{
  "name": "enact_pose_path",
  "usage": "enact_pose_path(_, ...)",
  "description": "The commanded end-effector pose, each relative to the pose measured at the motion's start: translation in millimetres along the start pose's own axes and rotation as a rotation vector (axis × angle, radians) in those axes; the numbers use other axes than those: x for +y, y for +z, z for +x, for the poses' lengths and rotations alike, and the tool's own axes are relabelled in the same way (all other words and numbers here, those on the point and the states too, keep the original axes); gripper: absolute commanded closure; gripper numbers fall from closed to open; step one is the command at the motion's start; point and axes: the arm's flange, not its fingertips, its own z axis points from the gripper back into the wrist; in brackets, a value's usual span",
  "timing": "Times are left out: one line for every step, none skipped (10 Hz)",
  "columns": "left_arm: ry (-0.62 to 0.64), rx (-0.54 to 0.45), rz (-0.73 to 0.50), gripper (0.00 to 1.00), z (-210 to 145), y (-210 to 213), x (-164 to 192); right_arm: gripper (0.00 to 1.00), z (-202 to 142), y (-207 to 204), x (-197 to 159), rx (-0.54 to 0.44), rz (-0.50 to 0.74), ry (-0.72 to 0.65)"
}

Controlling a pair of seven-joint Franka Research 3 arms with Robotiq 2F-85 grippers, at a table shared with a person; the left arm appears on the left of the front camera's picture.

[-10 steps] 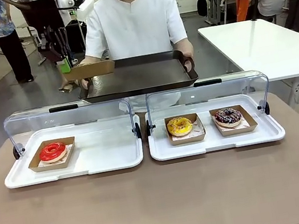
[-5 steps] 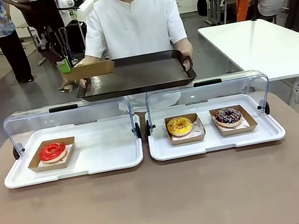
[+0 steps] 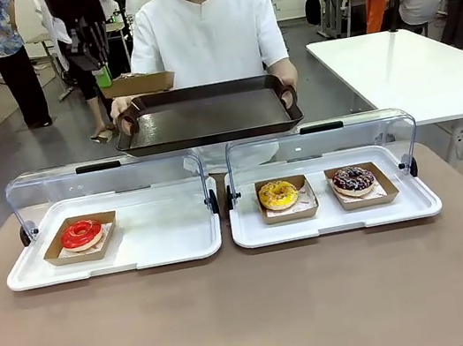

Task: Provide the desired donut to the person.
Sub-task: Place the picked Paper togo box onto the Handle tray extended by the person.

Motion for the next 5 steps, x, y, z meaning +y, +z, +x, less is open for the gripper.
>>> enact_pose_path(0.009,0.045,-0.029,0.99,14,-2,38,0.0,0,0,-1,-0.01,0.005,0.005)
enact_pose_path(-0.019,0.03,-0.047,0.99,15,-9,58,0.0,0,0,-1,-0.01,0.005,0.005)
enact_pose_path(-0.011,0.014,-0.054,0.99,18,-17,64,0.0,0,0,-1,-0.01,0.005,0.005)
enact_pose_path(0.005,-0.003,-0.059,0.99,21,-27,64,0.0,0,0,-1,-0.01,0.005,0.005)
enact_pose_path(-0.009,-0.008,-0.06,0.99,22,-35,72,0.0,0,0,-1,-0.01,0.005,0.005)
